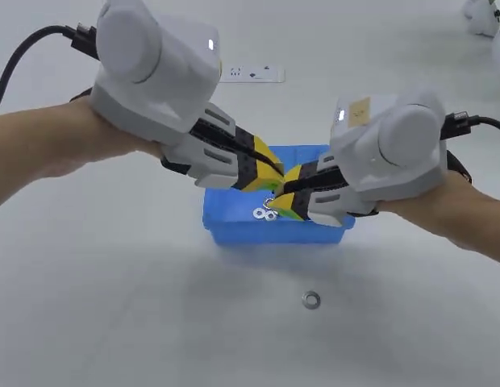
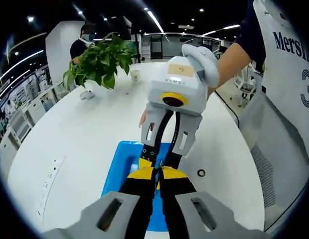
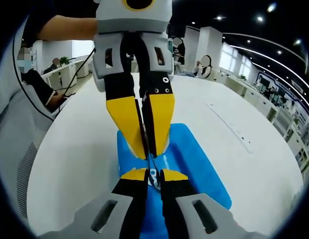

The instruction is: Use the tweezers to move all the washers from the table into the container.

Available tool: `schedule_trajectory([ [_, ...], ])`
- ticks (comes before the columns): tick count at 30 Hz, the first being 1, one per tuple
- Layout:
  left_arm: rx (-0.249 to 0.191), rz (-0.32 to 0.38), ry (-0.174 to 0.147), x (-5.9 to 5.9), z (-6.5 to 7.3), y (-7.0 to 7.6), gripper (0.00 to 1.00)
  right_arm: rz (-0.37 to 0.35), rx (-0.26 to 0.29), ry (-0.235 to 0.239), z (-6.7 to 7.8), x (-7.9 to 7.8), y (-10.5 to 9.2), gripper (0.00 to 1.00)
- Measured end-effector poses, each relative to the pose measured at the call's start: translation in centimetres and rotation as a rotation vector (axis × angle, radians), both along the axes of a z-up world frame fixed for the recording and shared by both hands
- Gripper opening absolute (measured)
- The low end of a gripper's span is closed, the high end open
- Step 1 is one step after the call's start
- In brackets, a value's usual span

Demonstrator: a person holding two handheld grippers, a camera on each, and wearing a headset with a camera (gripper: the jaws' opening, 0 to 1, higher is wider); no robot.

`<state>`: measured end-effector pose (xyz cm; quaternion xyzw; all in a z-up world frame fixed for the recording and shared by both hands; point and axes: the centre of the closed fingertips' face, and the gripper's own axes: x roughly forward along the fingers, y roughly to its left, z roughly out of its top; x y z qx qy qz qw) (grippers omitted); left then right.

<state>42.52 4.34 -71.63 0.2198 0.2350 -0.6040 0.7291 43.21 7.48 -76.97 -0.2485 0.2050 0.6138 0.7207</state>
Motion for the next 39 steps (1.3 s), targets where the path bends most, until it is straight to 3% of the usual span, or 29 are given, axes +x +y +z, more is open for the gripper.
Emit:
schedule_trajectory([
  [8, 0.012, -0.007, -0.013, -0.4, 0.3, 0.0, 0.07, 0.001, -0.001, -0.009, 0.3, -0.3, 0.0, 0.11],
  [9, 0.014, -0.008, -0.032, -0.4, 0.5, 0.1, 0.07, 0.004, -0.001, -0.013, 0.4, -0.3, 0.0, 0.11],
  [11, 0.012, -0.009, -0.027, -0.6, 0.7, 0.1, 0.07, 0.01, 0.002, -0.013, 0.7, -0.4, -0.1, 0.12],
  [17, 0.009, -0.017, -0.051, -1.1, 1.9, -0.1, 0.07, 0.015, 0.012, -0.033, 1.9, -0.9, -0.4, 0.12],
  [32, -0.004, -0.065, -0.108, -4.2, 5.7, -1.2, 0.06, 0.037, 0.029, -0.084, 5.7, -3.5, -1.8, 0.11],
  [39, -0.005, -0.083, -0.12, -6.2, 6.5, -1.9, 0.06, 0.05, 0.015, -0.105, 6.5, -5.3, -2.3, 0.11],
])
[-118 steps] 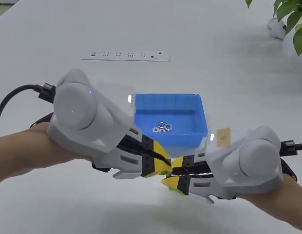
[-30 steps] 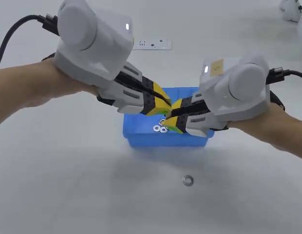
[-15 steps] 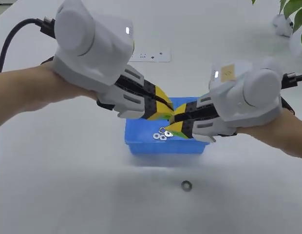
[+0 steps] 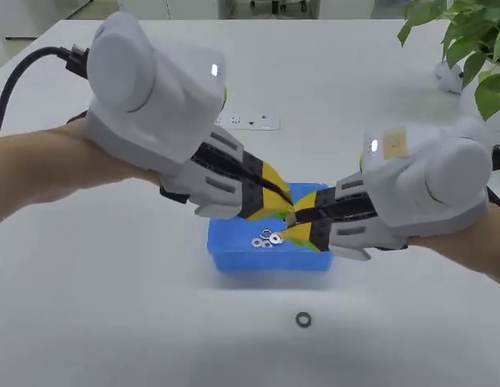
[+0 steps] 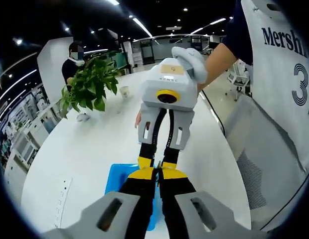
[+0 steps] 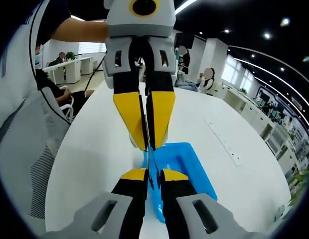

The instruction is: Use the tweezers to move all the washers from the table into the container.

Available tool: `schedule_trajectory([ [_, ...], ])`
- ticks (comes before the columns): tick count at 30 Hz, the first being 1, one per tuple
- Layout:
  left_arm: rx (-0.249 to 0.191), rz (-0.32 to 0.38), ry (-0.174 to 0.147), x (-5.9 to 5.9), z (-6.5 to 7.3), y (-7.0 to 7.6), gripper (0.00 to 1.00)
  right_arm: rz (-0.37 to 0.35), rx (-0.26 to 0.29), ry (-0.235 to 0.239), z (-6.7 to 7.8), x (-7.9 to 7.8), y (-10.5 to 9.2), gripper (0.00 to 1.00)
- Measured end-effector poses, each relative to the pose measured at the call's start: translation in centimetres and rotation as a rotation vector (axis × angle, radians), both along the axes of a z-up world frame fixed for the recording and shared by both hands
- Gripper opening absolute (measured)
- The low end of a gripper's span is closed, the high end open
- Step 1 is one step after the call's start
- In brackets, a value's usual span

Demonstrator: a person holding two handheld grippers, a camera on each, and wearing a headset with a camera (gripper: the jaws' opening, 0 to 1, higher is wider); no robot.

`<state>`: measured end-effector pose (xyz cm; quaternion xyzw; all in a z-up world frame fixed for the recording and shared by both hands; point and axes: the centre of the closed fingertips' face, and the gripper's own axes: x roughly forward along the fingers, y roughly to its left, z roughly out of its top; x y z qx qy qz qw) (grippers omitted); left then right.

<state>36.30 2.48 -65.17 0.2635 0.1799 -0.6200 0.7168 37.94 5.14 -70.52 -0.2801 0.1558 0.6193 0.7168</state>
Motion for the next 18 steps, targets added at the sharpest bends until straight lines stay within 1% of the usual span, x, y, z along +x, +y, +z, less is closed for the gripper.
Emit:
schedule_trajectory([
  [4, 0.0, -0.011, -0.003, -1.3, 0.1, -0.5, 0.07, 0.01, -0.012, -0.009, 0.0, -1.3, -0.3, 0.11],
  [7, 0.001, -0.017, -0.001, -2.1, 0.0, -0.6, 0.06, 0.012, -0.01, 0.0, -0.1, -2.1, -0.5, 0.11],
  [11, 0.005, -0.018, 0.015, -3.0, -0.4, -0.8, 0.06, 0.023, -0.019, 0.009, -0.6, -3.3, -0.6, 0.11],
  [13, 0.008, -0.021, 0.018, -3.5, -0.7, -0.8, 0.06, 0.03, -0.029, 0.002, -0.9, -3.9, -0.7, 0.11],
  [16, 0.004, -0.021, 0.031, -4.2, -1.0, -0.9, 0.06, 0.036, -0.035, 0.008, -1.1, -4.6, -0.9, 0.11],
  [18, 0.0, -0.019, 0.037, -4.4, -1.2, -1.0, 0.06, 0.037, -0.037, 0.015, -1.4, -4.9, -1.1, 0.11],
])
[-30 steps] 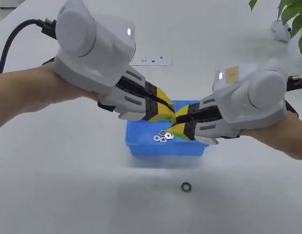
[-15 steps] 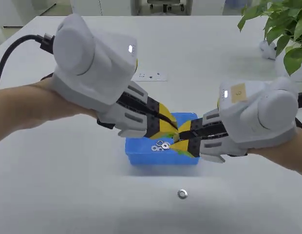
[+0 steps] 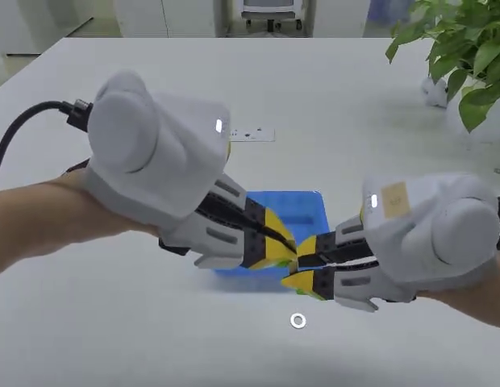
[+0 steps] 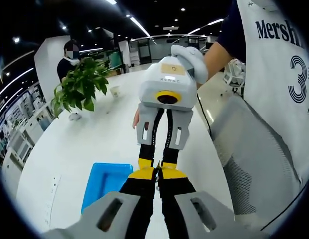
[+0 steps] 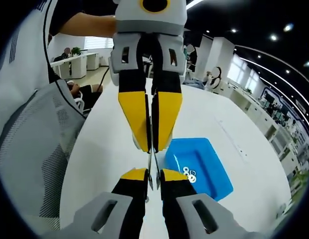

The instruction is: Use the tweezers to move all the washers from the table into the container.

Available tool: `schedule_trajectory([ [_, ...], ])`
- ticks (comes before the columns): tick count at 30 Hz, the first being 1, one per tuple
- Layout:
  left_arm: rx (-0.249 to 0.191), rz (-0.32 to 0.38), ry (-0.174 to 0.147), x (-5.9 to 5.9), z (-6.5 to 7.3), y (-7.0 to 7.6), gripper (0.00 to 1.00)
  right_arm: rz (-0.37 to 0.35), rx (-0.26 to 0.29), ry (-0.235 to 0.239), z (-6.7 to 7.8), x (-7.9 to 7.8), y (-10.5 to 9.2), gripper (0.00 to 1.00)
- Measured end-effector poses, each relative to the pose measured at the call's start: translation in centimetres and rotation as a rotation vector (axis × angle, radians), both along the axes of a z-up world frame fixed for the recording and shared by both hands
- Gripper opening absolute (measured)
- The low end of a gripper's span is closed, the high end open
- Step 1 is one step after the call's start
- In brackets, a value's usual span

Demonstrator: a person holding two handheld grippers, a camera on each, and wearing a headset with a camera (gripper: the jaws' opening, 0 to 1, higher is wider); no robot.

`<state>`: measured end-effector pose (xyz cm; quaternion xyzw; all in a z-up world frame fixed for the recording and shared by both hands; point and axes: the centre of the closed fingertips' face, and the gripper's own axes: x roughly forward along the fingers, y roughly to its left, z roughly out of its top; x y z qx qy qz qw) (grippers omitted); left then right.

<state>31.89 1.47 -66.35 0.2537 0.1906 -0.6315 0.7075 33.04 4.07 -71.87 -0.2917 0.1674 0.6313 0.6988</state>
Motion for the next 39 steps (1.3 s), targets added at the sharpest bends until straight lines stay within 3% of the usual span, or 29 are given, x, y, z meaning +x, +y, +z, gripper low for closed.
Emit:
schedule_trajectory([
  [11, -0.015, 0.025, 0.049, -1.7, -1.9, -0.8, 0.06, -0.01, -0.005, 0.058, -2.0, -2.1, -0.8, 0.11],
  [24, 0.001, 0.029, 0.11, -2.6, -4.4, -1.4, 0.06, -0.024, -0.01, 0.131, -4.6, -3.4, -1.5, 0.11],
  [32, 0.015, 0.036, 0.114, -2.2, -5.2, -1.4, 0.06, -0.036, -0.013, 0.135, -5.3, -2.8, -1.5, 0.11],
  [39, 0.017, 0.052, 0.097, -0.9, -5.2, -1.2, 0.06, -0.07, 0.008, 0.136, -5.3, -1.5, -1.2, 0.11],
])
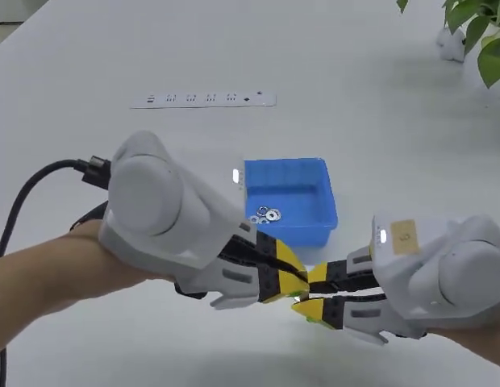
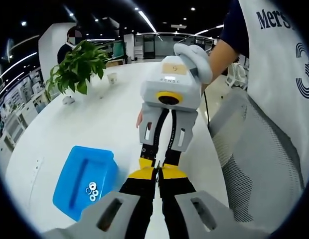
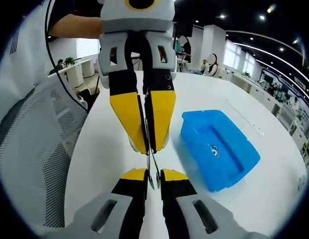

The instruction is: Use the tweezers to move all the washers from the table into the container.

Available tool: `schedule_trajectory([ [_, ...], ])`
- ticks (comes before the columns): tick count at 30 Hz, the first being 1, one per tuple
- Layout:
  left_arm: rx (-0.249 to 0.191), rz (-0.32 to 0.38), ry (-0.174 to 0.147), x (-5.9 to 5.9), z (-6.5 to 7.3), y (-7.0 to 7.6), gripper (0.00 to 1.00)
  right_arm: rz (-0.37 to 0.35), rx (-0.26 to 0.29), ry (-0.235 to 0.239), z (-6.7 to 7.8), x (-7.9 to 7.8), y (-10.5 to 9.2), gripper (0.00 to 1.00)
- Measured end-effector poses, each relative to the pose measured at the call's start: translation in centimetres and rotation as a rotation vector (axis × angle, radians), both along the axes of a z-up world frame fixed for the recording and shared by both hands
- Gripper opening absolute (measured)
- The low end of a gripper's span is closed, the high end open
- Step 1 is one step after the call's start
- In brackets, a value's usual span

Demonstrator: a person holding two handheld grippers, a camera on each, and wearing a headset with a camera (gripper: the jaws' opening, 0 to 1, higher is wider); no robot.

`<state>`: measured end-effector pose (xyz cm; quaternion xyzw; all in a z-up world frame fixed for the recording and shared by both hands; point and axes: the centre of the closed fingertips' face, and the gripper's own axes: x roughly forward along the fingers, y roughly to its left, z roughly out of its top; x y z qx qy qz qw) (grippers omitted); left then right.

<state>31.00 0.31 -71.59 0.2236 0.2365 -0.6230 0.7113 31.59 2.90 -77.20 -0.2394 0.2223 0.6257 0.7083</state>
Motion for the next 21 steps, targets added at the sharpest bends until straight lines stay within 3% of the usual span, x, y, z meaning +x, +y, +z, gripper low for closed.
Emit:
schedule_trajectory([
  [11, 0.003, 0.017, -0.009, 1.1, -0.2, 0.2, 0.06, -0.017, 0.0, -0.016, -0.2, 1.0, 0.3, 0.11],
  [21, 0.005, 0.011, 0.004, 1.2, -0.5, 0.2, 0.06, -0.018, -0.005, -0.006, -0.6, 1.0, 0.4, 0.12],
])
